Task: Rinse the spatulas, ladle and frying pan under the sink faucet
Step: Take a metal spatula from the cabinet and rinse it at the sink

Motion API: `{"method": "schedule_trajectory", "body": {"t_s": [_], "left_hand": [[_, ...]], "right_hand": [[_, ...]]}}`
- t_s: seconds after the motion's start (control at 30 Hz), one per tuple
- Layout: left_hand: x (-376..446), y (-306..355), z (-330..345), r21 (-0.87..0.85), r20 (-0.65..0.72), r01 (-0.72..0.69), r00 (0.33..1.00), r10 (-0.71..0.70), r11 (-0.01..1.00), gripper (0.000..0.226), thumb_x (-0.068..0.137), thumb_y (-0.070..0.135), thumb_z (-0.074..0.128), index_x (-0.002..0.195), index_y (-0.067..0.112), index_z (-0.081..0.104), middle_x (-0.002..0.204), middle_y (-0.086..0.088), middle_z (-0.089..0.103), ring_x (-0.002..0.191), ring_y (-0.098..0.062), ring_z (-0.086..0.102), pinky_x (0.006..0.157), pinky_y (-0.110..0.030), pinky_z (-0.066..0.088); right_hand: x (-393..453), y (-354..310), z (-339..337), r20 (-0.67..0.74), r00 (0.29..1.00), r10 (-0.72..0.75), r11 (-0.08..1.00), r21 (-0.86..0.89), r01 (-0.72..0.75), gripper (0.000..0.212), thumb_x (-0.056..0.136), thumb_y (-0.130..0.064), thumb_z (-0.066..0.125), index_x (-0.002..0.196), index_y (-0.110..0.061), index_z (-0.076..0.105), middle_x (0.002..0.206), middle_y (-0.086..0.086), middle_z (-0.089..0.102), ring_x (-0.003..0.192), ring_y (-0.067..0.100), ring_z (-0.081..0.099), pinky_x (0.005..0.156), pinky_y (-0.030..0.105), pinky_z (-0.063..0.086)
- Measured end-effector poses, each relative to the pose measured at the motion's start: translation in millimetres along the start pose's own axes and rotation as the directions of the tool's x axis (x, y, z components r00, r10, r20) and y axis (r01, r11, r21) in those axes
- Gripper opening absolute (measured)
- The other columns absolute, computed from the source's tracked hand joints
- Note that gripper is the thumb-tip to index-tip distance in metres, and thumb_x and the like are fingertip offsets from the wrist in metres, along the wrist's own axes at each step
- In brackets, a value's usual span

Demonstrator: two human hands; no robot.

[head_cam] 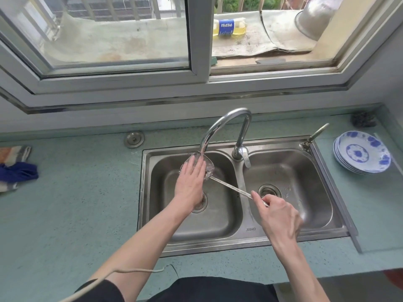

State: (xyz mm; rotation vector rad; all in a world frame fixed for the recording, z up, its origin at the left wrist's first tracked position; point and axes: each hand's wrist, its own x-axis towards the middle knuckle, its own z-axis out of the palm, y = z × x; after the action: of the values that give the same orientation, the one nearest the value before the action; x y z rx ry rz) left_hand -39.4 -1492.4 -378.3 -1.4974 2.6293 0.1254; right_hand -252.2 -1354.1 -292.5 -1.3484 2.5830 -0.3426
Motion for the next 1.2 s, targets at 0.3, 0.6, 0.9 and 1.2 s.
{"method": "schedule_trajectory", "body": {"t_s": [0.3, 0.6, 0.9, 1.2], "left_hand": [[-10.5, 3.6, 13.0, 0.054, 0.083, -0.002, 0.997, -0.003, 0.999, 0.083, 0.095, 0.022, 0.046, 0.163, 0.009, 0.001, 0.172, -0.007, -0.002, 0.159, -0.027, -0.003, 0.128, -0.043, -0.001], [-15.6, 16.8, 7.8, -0.083, 0.139, -0.048, 0.989, 0.059, 0.995, 0.08, 0.097, 0.039, 0.048, 0.161, 0.003, 0.016, 0.169, -0.016, 0.015, 0.156, -0.031, 0.017, 0.128, -0.042, 0.01], [-6.9, 3.7, -10.1, 0.12, 0.01, -0.016, 1.0, 0.014, 0.993, 0.082, 0.095, 0.023, 0.047, 0.162, 0.002, 0.005, 0.171, -0.017, 0.002, 0.158, -0.031, 0.001, 0.128, -0.047, -0.001], [-6.3, 7.6, -2.1, -0.021, 0.067, -0.205, 0.976, 0.206, 0.979, 0.08, 0.094, 0.031, 0.052, 0.162, 0.007, 0.017, 0.17, -0.012, 0.015, 0.157, -0.028, 0.014, 0.128, -0.042, 0.01]], "right_hand": [[4.4, -1.8, 2.5, 0.04, 0.999, 0.017, 0.998, -0.068, -0.014, 0.052, 0.096, -0.069, 0.049, 0.086, -0.026, 0.077, 0.081, 0.009, 0.075, 0.085, 0.038, 0.071, 0.063, 0.032, 0.043], [9.3, -14.0, -4.4, 0.008, 1.0, 0.002, 0.995, -0.104, -0.001, 0.05, 0.097, -0.066, 0.051, 0.086, -0.024, 0.076, 0.079, 0.01, 0.074, 0.084, 0.038, 0.071, 0.061, 0.03, 0.037], [1.8, -0.3, -2.4, -0.023, 1.0, 0.02, 0.998, 0.056, -0.018, 0.053, 0.093, -0.068, 0.056, 0.073, -0.022, 0.072, 0.062, 0.008, 0.065, 0.071, 0.039, 0.068, 0.058, 0.033, 0.037], [7.5, 9.8, -7.4, -0.016, 0.999, 0.048, 0.997, 0.06, -0.047, 0.048, 0.094, -0.065, 0.058, 0.083, -0.023, 0.079, 0.076, 0.013, 0.074, 0.081, 0.041, 0.069, 0.064, 0.035, 0.039]]}}
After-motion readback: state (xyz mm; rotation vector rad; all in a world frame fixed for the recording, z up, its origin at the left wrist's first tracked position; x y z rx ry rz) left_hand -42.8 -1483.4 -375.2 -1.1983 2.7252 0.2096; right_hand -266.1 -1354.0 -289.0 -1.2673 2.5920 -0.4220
